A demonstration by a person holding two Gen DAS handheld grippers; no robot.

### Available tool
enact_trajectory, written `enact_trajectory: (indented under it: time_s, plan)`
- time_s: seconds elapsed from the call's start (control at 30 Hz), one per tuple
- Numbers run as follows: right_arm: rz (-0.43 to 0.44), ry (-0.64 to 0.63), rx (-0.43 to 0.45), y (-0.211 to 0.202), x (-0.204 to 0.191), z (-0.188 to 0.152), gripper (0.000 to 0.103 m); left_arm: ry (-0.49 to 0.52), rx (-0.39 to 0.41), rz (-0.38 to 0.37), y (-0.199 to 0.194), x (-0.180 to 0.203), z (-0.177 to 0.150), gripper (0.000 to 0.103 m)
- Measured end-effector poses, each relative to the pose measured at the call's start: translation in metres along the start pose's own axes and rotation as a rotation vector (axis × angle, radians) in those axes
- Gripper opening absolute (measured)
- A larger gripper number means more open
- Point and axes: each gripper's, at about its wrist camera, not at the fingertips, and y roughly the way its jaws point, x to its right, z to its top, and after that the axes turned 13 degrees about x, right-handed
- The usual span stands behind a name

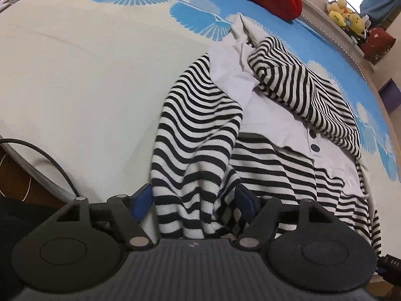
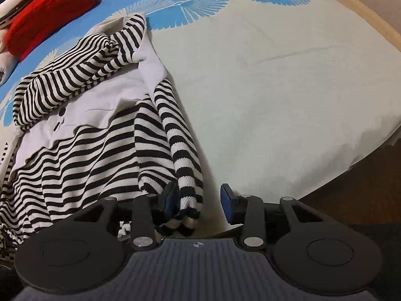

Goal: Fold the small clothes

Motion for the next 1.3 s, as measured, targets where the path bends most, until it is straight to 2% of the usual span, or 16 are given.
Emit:
enact_trajectory:
  time_s: [0.23, 0.33, 0.37, 0.4, 0.43, 0.47, 0.5, 0.53, 0.6, 0.63, 0.7, 0.77, 0.9, 1.03, 1.23, 1.3]
  plan:
    - [-0.003, -0.075, -0.027, 0.007, -0.011, -0.007, 0.044, 0.089, -0.051, 0.039, 0.014, 0.007, -0.010, 0.081]
    - [-0.009, -0.094, -0.029, 0.008, -0.012, -0.008, 0.044, 0.124, -0.056, 0.055, 0.016, 0.007, -0.014, 0.077]
    - [-0.009, -0.095, -0.029, 0.008, -0.012, -0.008, 0.043, 0.138, -0.059, 0.058, 0.017, 0.008, -0.015, 0.070]
    - [-0.006, -0.096, -0.028, 0.008, -0.012, -0.008, 0.043, 0.150, -0.065, 0.059, 0.017, 0.008, -0.016, 0.054]
    - [-0.002, -0.099, -0.028, 0.007, -0.013, -0.008, 0.043, 0.162, -0.072, 0.050, 0.018, 0.009, -0.018, 0.043]
    - [0.003, -0.102, -0.026, 0.007, -0.013, -0.008, 0.032, 0.170, -0.075, 0.028, 0.017, 0.010, -0.019, 0.016]
    - [0.017, -0.106, -0.021, 0.005, -0.014, -0.008, 0.011, 0.181, -0.068, 0.009, 0.016, 0.012, -0.019, 0.009]
    - [0.036, -0.110, -0.010, 0.003, -0.015, -0.008, 0.005, 0.205, -0.043, 0.013, 0.012, 0.016, -0.018, 0.008]
    - [0.057, -0.142, 0.065, -0.010, -0.022, -0.005, 0.004, 0.252, 0.011, 0.036, 0.004, 0.020, -0.017, 0.008]
    - [0.068, -0.165, 0.106, -0.017, -0.026, -0.004, 0.004, 0.244, 0.026, 0.037, 0.002, 0.019, -0.015, 0.008]
    - [0.082, -0.176, 0.133, -0.023, -0.028, -0.003, 0.004, 0.208, 0.023, 0.037, 0.001, 0.016, -0.013, 0.009]
    - [0.072, -0.177, 0.105, -0.019, -0.027, -0.004, 0.005, 0.173, -0.013, 0.037, 0.006, 0.011, -0.013, 0.010]
    - [0.053, -0.154, 0.022, -0.005, -0.021, -0.010, 0.008, 0.175, -0.077, 0.053, 0.015, 0.009, -0.017, 0.024]
    - [0.046, -0.166, 0.028, -0.003, -0.025, -0.013, 0.008, 0.213, -0.089, 0.051, 0.016, 0.012, -0.020, 0.025]
    - [0.038, -0.171, 0.027, -0.001, -0.026, -0.013, 0.008, 0.220, -0.090, 0.057, 0.016, 0.012, -0.021, 0.026]
    - [0.037, -0.166, 0.026, -0.001, -0.027, -0.013, 0.008, 0.226, -0.091, 0.056, 0.017, 0.013, -0.021, 0.023]
